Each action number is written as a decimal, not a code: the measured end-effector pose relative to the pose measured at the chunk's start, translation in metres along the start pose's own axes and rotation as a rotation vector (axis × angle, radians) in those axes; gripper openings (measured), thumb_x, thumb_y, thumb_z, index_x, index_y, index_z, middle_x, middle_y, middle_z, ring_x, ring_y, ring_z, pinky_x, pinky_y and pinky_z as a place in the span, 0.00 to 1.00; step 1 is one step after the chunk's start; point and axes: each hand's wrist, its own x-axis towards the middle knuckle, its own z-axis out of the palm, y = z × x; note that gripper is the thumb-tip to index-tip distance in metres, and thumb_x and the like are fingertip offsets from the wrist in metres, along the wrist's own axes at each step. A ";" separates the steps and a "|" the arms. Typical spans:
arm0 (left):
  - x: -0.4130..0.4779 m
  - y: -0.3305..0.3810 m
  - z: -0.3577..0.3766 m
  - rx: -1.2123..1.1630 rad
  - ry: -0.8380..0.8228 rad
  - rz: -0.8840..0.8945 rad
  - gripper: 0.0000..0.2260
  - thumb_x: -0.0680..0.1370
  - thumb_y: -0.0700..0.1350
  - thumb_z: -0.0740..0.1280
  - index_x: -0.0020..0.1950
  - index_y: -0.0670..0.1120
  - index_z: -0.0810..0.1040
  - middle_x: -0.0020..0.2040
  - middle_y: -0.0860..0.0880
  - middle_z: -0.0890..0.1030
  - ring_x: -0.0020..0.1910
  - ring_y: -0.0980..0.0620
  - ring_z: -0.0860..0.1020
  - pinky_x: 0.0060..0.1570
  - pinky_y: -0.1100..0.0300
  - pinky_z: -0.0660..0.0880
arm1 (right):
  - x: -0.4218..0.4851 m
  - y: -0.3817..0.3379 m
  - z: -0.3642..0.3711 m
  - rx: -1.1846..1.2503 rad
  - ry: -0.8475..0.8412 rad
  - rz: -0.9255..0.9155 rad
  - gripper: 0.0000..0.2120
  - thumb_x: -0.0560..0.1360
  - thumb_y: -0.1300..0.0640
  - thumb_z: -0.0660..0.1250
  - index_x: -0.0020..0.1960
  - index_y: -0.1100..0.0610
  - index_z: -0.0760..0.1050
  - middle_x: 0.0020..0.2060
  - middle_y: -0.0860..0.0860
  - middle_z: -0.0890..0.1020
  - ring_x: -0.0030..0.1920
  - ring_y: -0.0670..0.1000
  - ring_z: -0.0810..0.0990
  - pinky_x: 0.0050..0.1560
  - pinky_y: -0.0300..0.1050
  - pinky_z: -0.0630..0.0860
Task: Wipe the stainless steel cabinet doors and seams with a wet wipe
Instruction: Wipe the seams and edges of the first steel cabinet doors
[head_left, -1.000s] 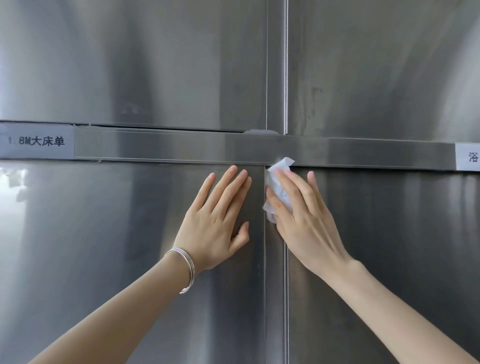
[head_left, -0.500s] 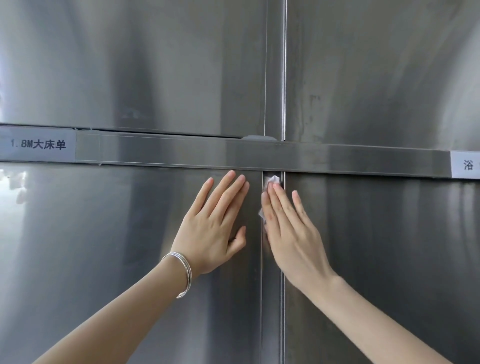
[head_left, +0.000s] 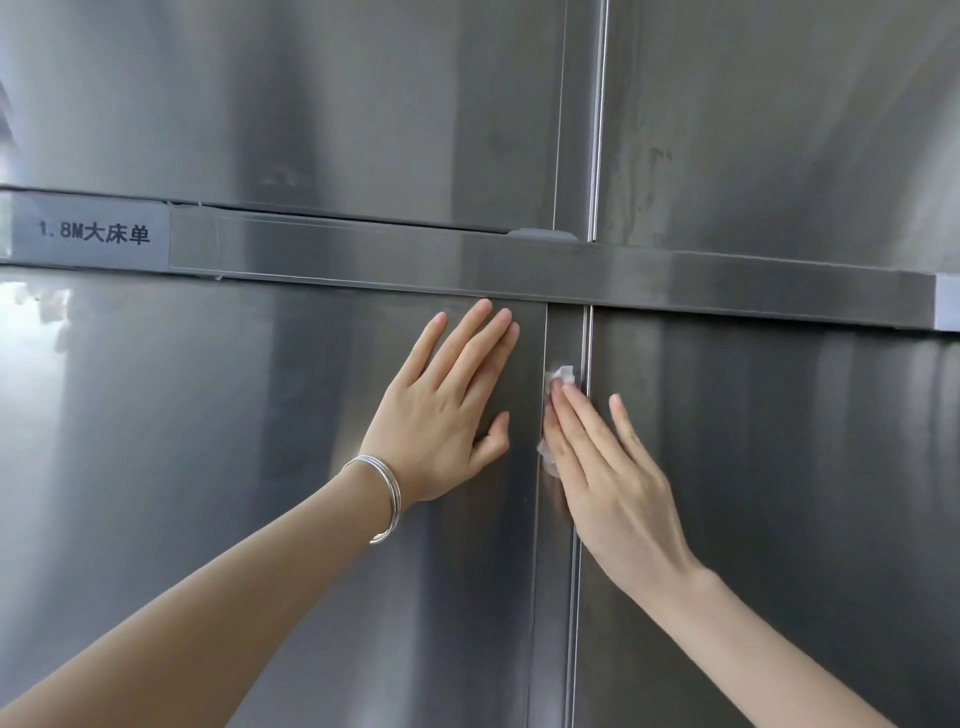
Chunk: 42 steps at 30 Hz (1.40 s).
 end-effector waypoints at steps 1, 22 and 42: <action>0.000 0.000 0.001 -0.005 0.003 0.001 0.30 0.76 0.52 0.56 0.74 0.38 0.64 0.75 0.43 0.64 0.76 0.44 0.59 0.74 0.44 0.58 | 0.008 0.005 -0.002 0.010 0.028 0.009 0.22 0.83 0.64 0.44 0.64 0.66 0.73 0.66 0.61 0.72 0.67 0.58 0.70 0.61 0.59 0.73; 0.000 0.000 0.001 -0.030 0.053 0.004 0.29 0.76 0.51 0.57 0.74 0.38 0.64 0.75 0.42 0.65 0.75 0.44 0.60 0.73 0.44 0.58 | 0.012 0.018 0.004 0.029 0.214 -0.034 0.12 0.76 0.68 0.65 0.58 0.64 0.79 0.58 0.57 0.80 0.59 0.54 0.79 0.61 0.59 0.74; -0.033 0.024 0.004 -0.087 -0.031 0.037 0.32 0.75 0.51 0.57 0.75 0.36 0.59 0.77 0.41 0.58 0.77 0.43 0.54 0.75 0.46 0.51 | -0.006 -0.008 0.006 0.351 0.323 0.198 0.05 0.72 0.67 0.70 0.38 0.65 0.82 0.38 0.56 0.83 0.39 0.57 0.81 0.61 0.58 0.73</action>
